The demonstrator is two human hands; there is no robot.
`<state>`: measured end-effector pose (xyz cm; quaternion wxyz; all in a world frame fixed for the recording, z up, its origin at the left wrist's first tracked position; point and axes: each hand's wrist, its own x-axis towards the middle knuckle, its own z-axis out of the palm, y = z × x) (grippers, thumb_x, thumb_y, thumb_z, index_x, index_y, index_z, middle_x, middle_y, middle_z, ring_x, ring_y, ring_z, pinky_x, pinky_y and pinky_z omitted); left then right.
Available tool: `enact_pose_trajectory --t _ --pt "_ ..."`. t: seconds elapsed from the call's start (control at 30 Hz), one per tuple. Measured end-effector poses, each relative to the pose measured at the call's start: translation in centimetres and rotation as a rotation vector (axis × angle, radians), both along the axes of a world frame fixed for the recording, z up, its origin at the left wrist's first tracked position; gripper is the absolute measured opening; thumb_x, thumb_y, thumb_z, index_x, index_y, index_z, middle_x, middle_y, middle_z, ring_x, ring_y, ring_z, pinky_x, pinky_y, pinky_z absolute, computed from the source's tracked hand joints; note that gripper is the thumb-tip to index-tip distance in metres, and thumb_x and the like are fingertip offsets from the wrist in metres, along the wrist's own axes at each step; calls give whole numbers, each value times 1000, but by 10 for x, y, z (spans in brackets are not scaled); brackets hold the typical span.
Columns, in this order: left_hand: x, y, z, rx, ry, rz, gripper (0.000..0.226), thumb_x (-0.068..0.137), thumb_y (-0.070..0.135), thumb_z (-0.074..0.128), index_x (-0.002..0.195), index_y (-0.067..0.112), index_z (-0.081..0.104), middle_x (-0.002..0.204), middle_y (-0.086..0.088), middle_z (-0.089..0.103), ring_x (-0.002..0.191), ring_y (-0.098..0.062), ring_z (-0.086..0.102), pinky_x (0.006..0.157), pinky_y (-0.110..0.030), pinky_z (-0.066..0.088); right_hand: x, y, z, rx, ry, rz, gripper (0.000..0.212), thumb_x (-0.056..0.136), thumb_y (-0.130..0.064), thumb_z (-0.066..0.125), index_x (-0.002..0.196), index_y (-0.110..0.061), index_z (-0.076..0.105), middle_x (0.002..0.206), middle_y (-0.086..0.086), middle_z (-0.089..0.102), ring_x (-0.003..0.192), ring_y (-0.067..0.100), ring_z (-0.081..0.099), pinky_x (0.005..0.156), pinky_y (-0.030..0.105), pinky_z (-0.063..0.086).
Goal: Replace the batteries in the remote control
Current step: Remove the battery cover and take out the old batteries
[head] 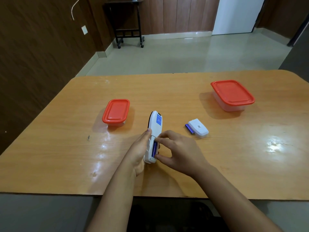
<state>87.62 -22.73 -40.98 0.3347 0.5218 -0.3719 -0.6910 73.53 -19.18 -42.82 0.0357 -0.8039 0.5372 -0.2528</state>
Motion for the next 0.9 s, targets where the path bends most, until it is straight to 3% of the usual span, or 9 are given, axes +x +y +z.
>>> enact_pose_trajectory --t 0.1,0.23,0.37,0.57,0.8,0.9 --pt "6 -1 1 5 16 -25 30 96 44 42 112 26 59 89 -8 59 77 -16 56 57 -28 37 3 2 2 -9 -48 5 42 69 -42 74 105 -21 69 102 -5 67 60 10 61 45 21 39" --pt "9 1 0 14 32 -30 26 95 44 43 102 26 61 82 -8 55 71 -16 50 57 -28 31 8 4 1 3 -89 -5 44 66 -39 78 104 -19 70 101 -4 67 58 11 59 46 20 39" --pt "10 0 -2 -11 -4 -25 33 95 45 44 114 23 58 80 -7 57 70 -16 53 54 -27 35 12 5 0 53 -132 -24 45 69 -37 76 108 -17 67 108 -2 65 70 15 64 51 26 46" --pt "12 4 -4 -1 -28 -63 27 96 42 44 103 26 64 78 -4 61 71 -16 57 61 -30 44 13 5 5 135 -128 -55 49 70 -42 73 110 -19 58 110 -7 57 91 12 58 65 22 41" --pt "8 5 -7 -19 6 -68 25 97 38 43 100 23 63 78 -7 61 72 -19 57 66 -33 47 11 4 10 179 -130 -87 69 65 -45 76 121 -14 51 117 -2 51 98 14 54 73 29 49" --pt "5 2 -9 -3 20 -42 27 97 38 43 101 21 63 77 -8 62 72 -20 58 67 -34 47 13 5 8 144 -104 -88 67 66 -43 73 121 -12 52 116 0 52 93 16 56 69 31 49"
